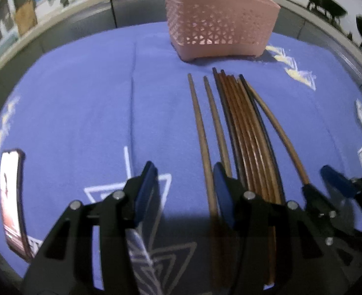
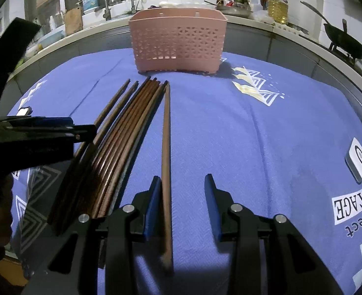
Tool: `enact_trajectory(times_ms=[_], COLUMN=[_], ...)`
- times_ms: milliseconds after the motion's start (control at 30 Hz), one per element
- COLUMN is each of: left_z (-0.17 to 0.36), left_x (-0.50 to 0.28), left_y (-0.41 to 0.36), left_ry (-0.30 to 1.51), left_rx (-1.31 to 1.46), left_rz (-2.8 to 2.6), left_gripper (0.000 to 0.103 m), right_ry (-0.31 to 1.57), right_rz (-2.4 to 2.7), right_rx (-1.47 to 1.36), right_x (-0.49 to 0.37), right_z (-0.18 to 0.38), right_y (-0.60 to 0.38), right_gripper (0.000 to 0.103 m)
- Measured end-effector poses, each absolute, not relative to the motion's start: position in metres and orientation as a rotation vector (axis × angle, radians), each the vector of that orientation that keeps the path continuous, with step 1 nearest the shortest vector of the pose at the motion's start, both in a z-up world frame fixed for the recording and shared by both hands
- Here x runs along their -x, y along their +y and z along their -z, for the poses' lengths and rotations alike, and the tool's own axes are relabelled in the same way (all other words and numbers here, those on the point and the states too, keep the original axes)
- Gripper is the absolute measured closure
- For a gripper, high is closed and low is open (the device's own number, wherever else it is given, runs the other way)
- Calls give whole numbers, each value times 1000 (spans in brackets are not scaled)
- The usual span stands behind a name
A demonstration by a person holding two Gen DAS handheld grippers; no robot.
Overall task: Organize utensils
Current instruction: 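Close the left tool on one chopstick while the right tool grasps another, then lift both held chopsticks and carry them over the pink basket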
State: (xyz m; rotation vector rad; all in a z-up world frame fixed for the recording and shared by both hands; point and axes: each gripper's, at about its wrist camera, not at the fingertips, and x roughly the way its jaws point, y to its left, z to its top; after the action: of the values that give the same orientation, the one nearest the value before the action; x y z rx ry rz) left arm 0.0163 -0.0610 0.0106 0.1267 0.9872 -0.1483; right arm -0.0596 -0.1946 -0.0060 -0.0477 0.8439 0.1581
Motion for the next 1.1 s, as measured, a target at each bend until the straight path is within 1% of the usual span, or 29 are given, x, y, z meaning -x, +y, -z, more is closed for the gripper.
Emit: enact_trajectory(times_ms=[167, 200, 267, 333, 400, 433, 467, 500, 533, 633, 767, 900, 1100], left_z=[-12, -13, -14, -15, -15, -16, -17, -17, -17, -20, -48, -98, -186], left_x=[-31, -35, -47, -58, -70, -75, -79, -84, -88, -93, -78, -57, -49], left_y=[-70, -70, -68, -68, -69, -69, -69, -70, -71, -69, -66, -58, -42], left_ry=[992, 993, 998, 1004, 1003, 1001, 999, 1000, 1003, 1014, 908, 785, 599], left_rx=[-135, -136, -138, -146, -157, -159, -158, -154, -142, -98, -66, -22, 22], left_rz=[172, 177, 185, 199, 219, 224, 230, 244, 264, 302, 366, 425, 451], left_gripper=[56, 57, 63, 64, 67, 73, 83, 87, 95, 99, 99, 99, 99], right_ry=[869, 879, 905, 932, 966, 984, 1004, 1017, 1024, 1023, 888, 688, 449], right_rz=[-191, -207, -233, -262, -292, -313, -338, -352, -358, -382, -410, -425, -421], right_rx=[53, 50, 69, 82, 97, 108, 104, 92, 88, 48, -23, -79, -162], right_x=[45, 39, 17, -5, -32, -47, -57, -65, -70, -73, -47, -17, -15], right_z=[3, 3, 0, -4, -7, -9, -10, -11, -11, -16, -46, -93, -172], right_y=[-194, -193, -190, -186, -179, -174, -171, -168, -167, -168, -182, -198, -219], right_gripper=[66, 66, 66, 66, 72, 85, 95, 96, 97, 97, 97, 97, 97])
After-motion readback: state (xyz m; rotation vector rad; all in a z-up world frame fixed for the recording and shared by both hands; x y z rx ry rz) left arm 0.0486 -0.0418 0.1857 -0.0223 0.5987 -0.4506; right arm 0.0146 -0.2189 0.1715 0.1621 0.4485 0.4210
